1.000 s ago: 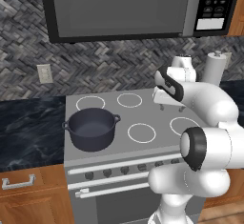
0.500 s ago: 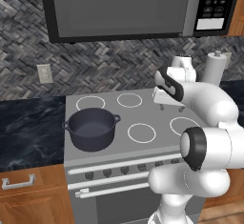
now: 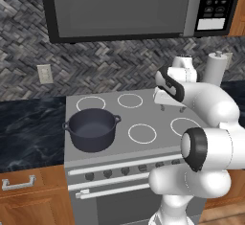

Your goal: Turn on the burner for the pot on the stove. Wait thirty seconds for the pot to heat up. Then add the potato to the pot.

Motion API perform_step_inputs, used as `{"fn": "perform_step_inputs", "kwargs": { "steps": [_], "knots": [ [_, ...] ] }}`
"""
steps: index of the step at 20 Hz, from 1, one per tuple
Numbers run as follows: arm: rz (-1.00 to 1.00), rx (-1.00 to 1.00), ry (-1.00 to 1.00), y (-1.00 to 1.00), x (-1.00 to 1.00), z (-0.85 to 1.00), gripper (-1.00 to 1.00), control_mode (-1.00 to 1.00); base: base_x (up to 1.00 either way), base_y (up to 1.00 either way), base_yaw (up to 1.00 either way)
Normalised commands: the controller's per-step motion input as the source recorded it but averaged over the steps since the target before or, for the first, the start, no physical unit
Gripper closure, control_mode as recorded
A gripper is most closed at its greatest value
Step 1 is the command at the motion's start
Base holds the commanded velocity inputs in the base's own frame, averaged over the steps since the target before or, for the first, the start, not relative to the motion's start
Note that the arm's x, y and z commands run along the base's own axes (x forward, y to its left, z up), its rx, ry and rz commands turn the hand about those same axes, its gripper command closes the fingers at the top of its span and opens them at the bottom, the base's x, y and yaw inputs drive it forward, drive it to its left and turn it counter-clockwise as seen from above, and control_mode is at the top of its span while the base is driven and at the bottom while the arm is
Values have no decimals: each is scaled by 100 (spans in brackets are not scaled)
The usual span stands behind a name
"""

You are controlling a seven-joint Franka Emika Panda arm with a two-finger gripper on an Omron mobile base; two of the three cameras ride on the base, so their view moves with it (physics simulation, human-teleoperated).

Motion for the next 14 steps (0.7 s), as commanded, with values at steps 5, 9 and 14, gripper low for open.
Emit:
{"fn": "perform_step_inputs", "kwargs": {
  "steps": [5, 9, 14],
  "knots": [
    [0, 0, 0, 0, 0, 0, -100, -100, 0, 0, 0],
    [0, 0, 0, 0, 0, 0, -100, -100, 0, 0, 0],
    [0, 0, 0, 0, 0, 0, -100, -100, 0, 0, 0]
  ]
}}
